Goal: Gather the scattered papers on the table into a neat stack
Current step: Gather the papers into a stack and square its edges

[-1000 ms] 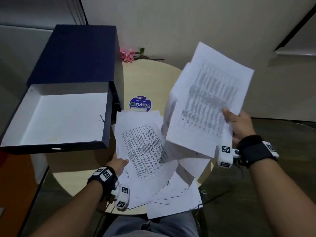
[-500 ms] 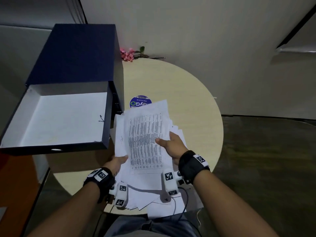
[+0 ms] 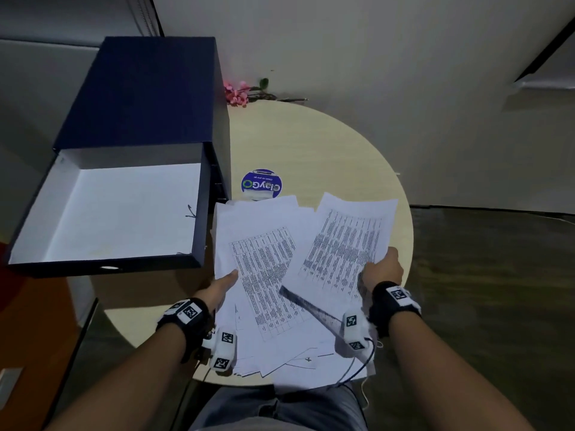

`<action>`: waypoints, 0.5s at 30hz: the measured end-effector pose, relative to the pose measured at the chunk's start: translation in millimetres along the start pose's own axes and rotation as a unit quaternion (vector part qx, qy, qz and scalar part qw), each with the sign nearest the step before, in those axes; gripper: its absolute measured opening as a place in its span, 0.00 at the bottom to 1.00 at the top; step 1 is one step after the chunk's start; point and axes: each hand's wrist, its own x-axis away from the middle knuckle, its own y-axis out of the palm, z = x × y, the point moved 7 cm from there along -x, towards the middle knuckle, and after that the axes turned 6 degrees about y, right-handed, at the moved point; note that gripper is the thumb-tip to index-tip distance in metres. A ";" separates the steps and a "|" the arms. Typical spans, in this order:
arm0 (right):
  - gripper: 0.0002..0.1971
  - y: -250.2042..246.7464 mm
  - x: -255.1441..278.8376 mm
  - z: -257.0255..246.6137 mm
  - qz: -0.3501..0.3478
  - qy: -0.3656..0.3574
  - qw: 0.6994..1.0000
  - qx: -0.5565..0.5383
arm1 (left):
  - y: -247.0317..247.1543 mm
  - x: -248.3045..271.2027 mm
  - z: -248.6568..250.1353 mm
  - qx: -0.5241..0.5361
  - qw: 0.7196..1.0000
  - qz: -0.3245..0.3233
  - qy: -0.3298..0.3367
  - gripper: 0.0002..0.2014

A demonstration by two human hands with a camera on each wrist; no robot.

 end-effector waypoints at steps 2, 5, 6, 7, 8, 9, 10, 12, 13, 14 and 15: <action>0.16 -10.0 -5.6 -4.3 -0.009 -0.011 0.997 -0.074 | -1.6 -2.3 -3.7 -0.022 0.999 0.021 -0.012 0.56; 0.13 -13.3 -4.1 -22.2 -0.099 0.008 0.963 -0.250 | 1.1 0.9 -6.0 -0.033 0.998 0.023 -0.040 0.48; 0.14 -10.1 -0.5 -31.2 -0.153 0.019 0.941 -0.301 | -0.4 -1.7 -7.0 -0.035 0.999 0.019 -0.037 0.51; 0.16 -4.5 2.4 -37.8 -0.207 0.035 0.913 -0.349 | -4.8 -14.6 -12.8 -0.036 0.999 0.028 -0.025 0.58; 0.18 -0.5 7.2 -44.0 -0.252 0.047 0.882 -0.394 | -14.7 -45.7 -34.7 -0.032 0.998 0.054 -0.023 0.63; 0.19 2.9 10.8 -48.6 -0.285 0.058 0.855 -0.429 | -20.0 -67.2 -50.1 -0.025 0.998 0.058 -0.027 0.64; 0.20 7.2 11.6 -50.3 -0.302 0.069 0.839 -0.447 | -18.1 -63.1 -48.9 -0.019 0.997 0.062 -0.031 0.64; 0.20 10.5 15.3 -55.1 -0.313 0.076 0.828 -0.459 | -9.9 -39.8 -31.3 -0.015 0.999 0.040 -0.032 0.58; 0.19 11.7 18.1 -57.7 -0.321 0.071 0.825 -0.460 | -1.8 -5.7 -6.7 -0.017 0.999 0.027 -0.027 0.51; 0.19 11.5 20.0 -60.3 -0.318 0.057 0.834 -0.447 | -1.7 -2.5 -2.7 -0.022 0.999 0.036 -0.030 0.46; 0.19 9.6 21.4 -61.4 -0.298 0.034 0.857 -0.419 | -4.7 -3.9 -2.9 -0.022 0.998 0.052 -0.031 0.42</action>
